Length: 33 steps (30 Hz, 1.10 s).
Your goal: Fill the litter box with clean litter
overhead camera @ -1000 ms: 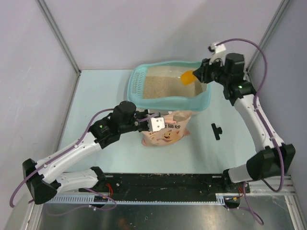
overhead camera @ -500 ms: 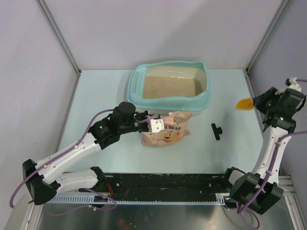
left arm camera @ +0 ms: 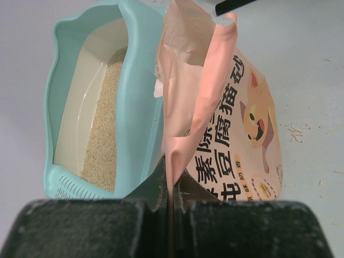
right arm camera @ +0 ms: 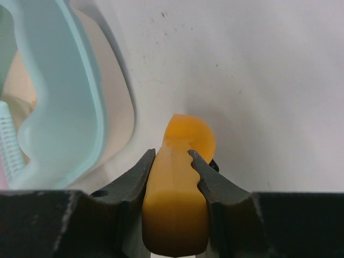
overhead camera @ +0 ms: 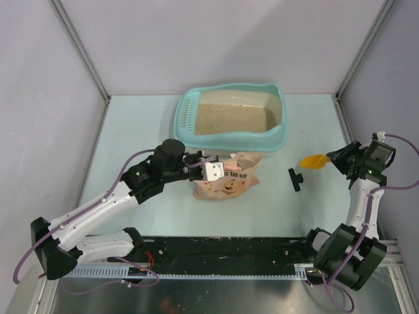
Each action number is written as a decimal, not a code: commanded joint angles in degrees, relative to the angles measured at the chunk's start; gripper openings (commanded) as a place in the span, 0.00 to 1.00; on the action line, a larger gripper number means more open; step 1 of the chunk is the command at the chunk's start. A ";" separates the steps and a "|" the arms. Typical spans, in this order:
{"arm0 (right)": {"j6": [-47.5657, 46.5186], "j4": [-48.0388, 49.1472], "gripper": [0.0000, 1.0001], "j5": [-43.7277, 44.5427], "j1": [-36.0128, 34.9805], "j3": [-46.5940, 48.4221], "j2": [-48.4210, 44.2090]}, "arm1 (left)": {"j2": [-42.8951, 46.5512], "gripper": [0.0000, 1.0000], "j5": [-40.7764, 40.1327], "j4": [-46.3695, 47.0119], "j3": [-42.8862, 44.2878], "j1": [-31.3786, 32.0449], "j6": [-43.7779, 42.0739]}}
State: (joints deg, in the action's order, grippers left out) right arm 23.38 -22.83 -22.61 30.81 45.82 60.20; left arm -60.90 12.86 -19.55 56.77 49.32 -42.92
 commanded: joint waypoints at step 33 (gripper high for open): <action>-8.34 -36.77 1.00 -16.92 15.78 4.97 5.10 | 3.25 0.00 2.96 3.29 1.67 -0.10 3.89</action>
State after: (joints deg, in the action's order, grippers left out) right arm 17.34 -54.85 -31.81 47.83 47.68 67.24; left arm -60.62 14.17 -19.81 56.77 49.32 -40.62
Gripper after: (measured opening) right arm 0.993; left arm 0.026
